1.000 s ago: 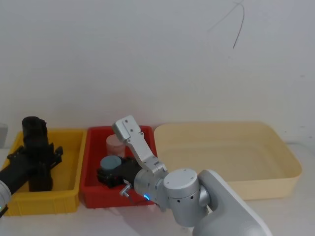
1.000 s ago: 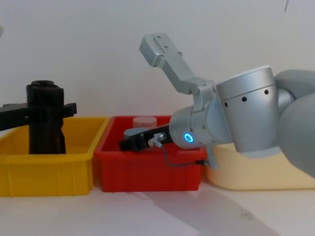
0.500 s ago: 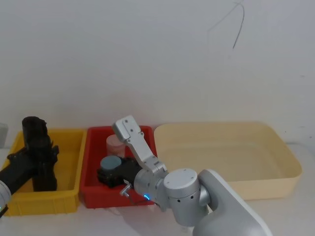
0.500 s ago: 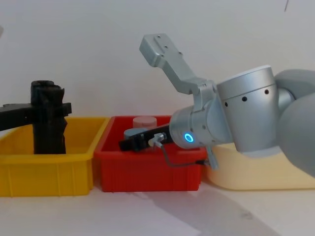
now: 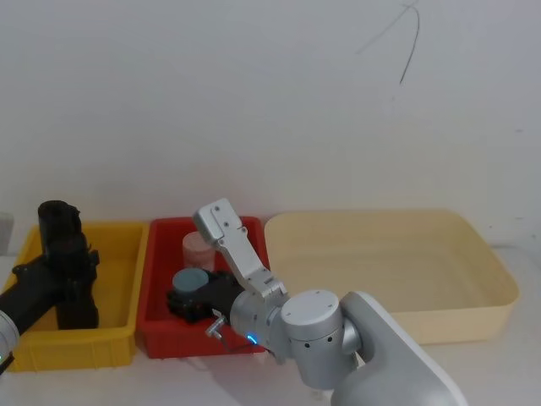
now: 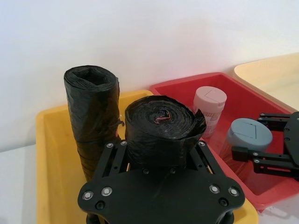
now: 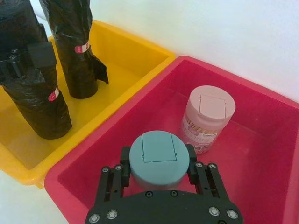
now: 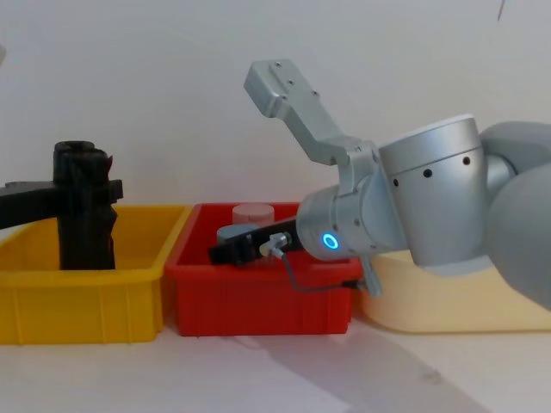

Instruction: Pick up the garbage bag with the one hand and transfer it to the other hand.

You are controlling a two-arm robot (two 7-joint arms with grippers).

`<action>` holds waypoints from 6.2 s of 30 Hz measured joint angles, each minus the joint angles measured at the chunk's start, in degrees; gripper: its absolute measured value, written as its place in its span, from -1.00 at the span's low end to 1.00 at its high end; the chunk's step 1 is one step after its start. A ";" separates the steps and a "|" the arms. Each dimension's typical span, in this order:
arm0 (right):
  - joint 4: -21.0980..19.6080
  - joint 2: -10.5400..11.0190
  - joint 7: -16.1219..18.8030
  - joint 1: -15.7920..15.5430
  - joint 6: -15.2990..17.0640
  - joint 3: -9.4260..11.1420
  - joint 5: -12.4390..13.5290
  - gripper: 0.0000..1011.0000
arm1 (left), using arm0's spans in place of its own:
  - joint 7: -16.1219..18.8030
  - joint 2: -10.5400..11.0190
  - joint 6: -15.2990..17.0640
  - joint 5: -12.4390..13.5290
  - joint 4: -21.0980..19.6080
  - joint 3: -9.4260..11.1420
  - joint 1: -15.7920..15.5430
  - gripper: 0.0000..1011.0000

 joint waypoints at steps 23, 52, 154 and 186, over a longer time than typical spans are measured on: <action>-3.14 0.33 0.55 -1.07 -1.20 1.10 0.73 0.32 | 0.73 0.10 0.14 0.41 -2.11 -0.16 -0.43 -0.12; -20.31 3.29 -4.65 -4.47 -5.18 8.83 3.63 0.32 | -9.04 -2.70 -0.13 -0.86 1.75 4.80 -17.80 -0.12; -31.84 13.50 5.63 -12.25 -3.48 18.62 7.30 0.98 | -42.55 -22.42 -23.10 -9.24 69.19 14.54 -55.26 -0.12; -20.93 7.52 3.22 -4.17 -11.21 11.46 5.71 0.98 | -42.54 -22.42 -23.09 -9.23 69.19 14.54 -55.26 -0.12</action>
